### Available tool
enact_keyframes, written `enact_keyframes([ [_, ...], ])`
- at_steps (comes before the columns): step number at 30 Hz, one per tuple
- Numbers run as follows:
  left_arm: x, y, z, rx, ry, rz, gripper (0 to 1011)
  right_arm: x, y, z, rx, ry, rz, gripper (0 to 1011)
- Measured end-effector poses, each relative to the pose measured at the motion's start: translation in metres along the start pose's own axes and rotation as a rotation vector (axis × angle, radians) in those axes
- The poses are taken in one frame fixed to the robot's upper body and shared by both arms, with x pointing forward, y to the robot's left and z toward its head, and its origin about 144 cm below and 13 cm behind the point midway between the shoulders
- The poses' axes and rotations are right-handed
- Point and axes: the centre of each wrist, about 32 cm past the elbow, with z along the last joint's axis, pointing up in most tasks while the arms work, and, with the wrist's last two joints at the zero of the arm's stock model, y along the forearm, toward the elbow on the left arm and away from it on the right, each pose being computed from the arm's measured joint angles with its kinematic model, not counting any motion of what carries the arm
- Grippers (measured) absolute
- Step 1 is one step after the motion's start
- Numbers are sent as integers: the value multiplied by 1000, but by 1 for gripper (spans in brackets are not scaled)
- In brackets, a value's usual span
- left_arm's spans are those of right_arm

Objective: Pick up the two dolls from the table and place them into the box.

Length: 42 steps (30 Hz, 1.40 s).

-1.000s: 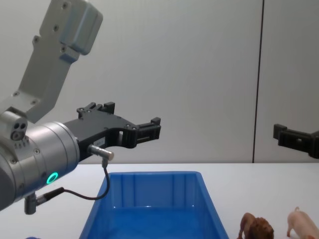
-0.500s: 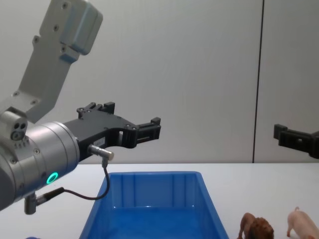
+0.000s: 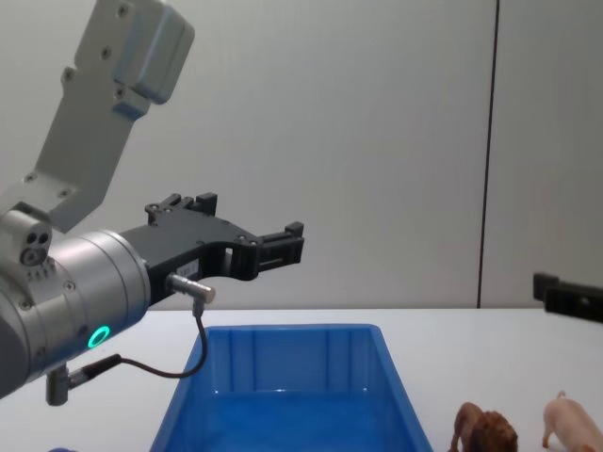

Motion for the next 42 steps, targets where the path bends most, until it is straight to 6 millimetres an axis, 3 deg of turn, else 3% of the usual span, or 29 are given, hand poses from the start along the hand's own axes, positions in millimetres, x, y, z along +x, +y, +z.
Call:
enact_keyframes([
  [17,0,0,0,0,0,0,1001,19,-8,-19,-198,-16,21,1001],
  [38,0,0,0,0,0,0,1001,18,0,-38,-326,7,51,1001],
  [42,0,0,0,0,0,0,1001,18,3,-40,-344,23,50,945],
])
